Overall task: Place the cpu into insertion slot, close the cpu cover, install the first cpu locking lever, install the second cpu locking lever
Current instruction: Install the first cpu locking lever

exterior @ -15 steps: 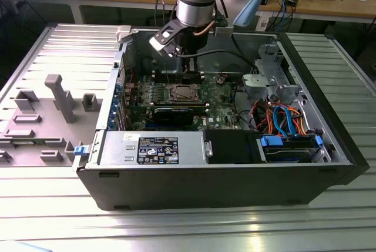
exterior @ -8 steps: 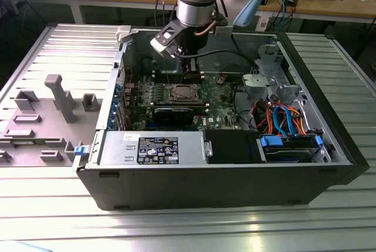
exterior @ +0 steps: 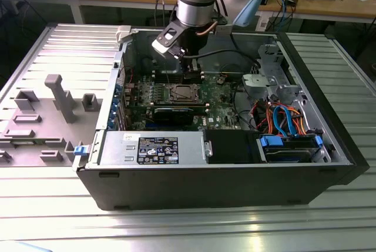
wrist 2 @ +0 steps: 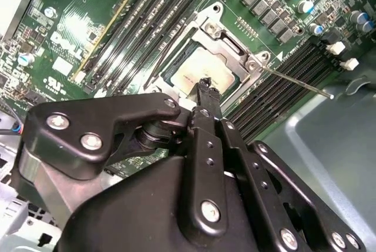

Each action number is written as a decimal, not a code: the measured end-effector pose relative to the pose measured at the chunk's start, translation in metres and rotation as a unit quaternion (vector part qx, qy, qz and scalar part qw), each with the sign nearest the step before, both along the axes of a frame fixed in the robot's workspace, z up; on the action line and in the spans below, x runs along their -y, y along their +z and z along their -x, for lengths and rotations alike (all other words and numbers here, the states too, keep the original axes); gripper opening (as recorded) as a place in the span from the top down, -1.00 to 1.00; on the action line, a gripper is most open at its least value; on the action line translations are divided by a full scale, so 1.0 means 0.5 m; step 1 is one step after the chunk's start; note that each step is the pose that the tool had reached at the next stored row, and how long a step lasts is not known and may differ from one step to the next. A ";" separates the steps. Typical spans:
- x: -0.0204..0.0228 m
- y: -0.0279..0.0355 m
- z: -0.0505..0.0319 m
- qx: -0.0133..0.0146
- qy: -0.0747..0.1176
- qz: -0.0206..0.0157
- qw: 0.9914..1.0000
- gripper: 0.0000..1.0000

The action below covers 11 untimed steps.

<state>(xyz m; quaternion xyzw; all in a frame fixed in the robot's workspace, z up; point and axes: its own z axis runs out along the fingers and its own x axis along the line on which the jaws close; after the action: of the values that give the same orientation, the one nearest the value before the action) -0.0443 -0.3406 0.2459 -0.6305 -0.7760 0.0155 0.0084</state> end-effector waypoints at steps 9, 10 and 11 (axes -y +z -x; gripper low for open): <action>0.0000 0.000 0.000 0.000 0.047 0.000 0.999 0.79; 0.0000 0.000 0.000 0.000 0.051 0.000 0.999 0.79; 0.0000 0.000 0.000 0.000 0.054 0.000 0.999 0.79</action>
<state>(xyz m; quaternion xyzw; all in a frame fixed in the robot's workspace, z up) -0.0443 -0.3406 0.2459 -0.5878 -0.8088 0.0160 0.0075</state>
